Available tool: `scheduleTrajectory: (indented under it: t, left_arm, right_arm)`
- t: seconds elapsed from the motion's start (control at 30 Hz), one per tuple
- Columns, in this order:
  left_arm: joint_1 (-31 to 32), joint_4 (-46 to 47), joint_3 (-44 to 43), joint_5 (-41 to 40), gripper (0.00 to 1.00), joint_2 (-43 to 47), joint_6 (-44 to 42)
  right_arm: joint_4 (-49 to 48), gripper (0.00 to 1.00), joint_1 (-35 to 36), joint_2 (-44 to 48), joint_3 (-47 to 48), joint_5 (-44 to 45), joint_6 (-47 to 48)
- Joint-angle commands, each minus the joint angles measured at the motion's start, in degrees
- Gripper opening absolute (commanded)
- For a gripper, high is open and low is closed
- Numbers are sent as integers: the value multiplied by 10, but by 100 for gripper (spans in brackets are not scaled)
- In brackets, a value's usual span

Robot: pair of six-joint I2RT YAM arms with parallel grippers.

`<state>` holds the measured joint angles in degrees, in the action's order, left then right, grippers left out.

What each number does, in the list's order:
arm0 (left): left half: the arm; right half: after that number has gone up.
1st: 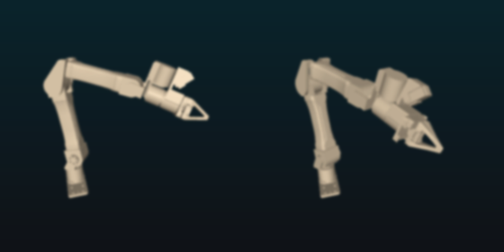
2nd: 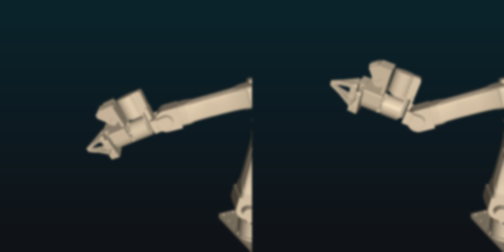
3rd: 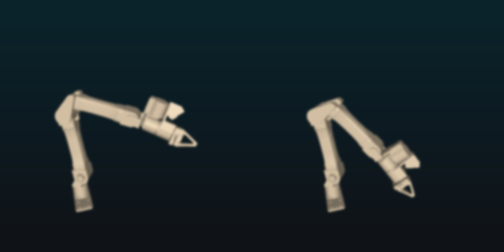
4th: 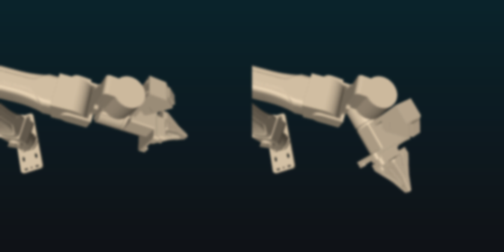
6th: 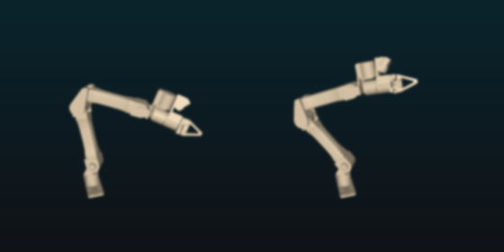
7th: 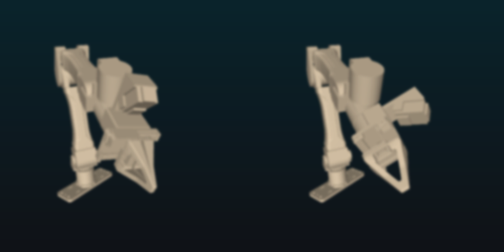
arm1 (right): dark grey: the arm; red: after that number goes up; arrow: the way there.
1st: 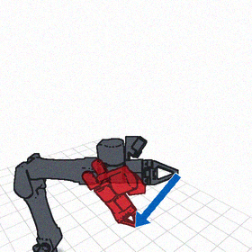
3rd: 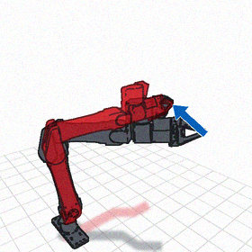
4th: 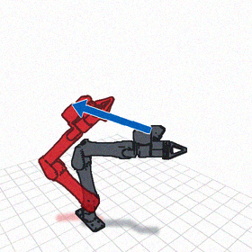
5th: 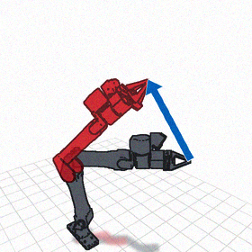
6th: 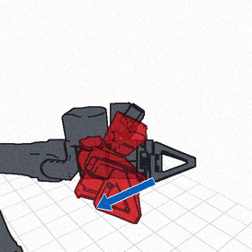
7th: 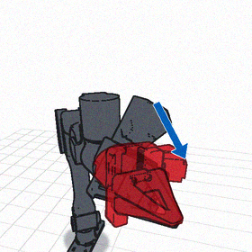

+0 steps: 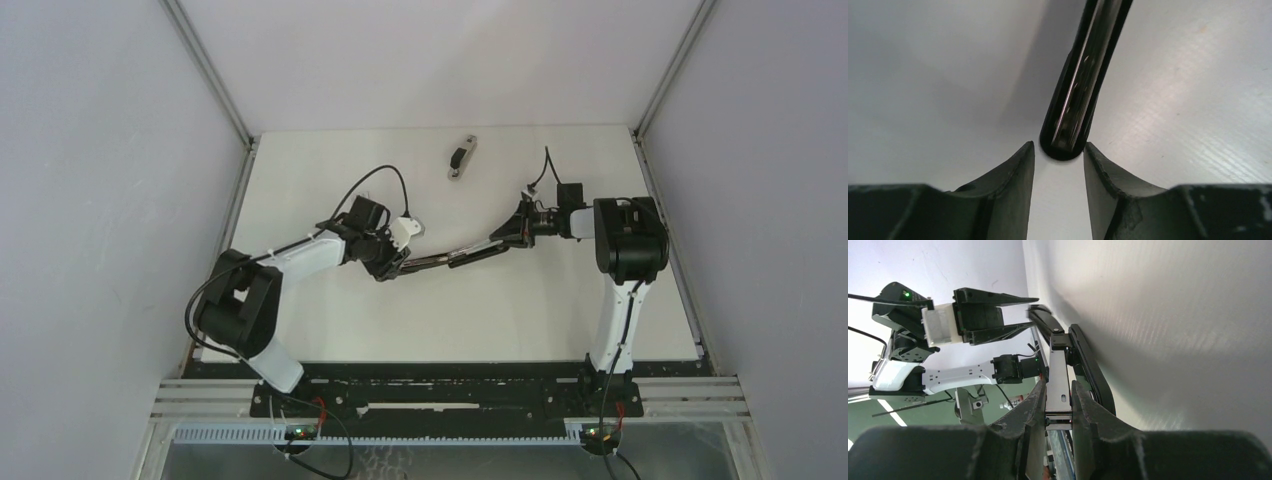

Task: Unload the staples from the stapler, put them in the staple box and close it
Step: Unload the staple at the center of the board.

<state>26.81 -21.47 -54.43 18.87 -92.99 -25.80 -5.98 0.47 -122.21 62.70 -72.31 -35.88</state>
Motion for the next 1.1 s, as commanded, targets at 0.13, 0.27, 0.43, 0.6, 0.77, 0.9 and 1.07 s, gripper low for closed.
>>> scheduleTrajectory:
  t: [0.13,0.27,0.43,0.6,0.77,0.9,1.07]
  left_arm:
    - [4,-43,-2,-72,55,-18,9]
    - [4,-45,-4,-67,62,-8,6]
    - [0,-61,-29,-36,71,23,2]
    - [-3,-81,-59,28,82,40,-8]
    - [-3,-89,-105,78,92,17,-10]
    - [-2,-103,-159,113,91,-22,-4]
    - [-1,-131,-226,164,89,-69,-3]
  right_arm:
    - [-5,10,-21,41,15,6,2]
    - [-4,11,-20,43,15,5,7]
    - [11,11,-16,56,15,8,41]
    - [23,11,-5,70,15,6,81]
    - [22,11,3,78,15,-10,96]
    - [13,11,7,84,15,-37,89]
    - [8,9,14,99,15,-62,87]
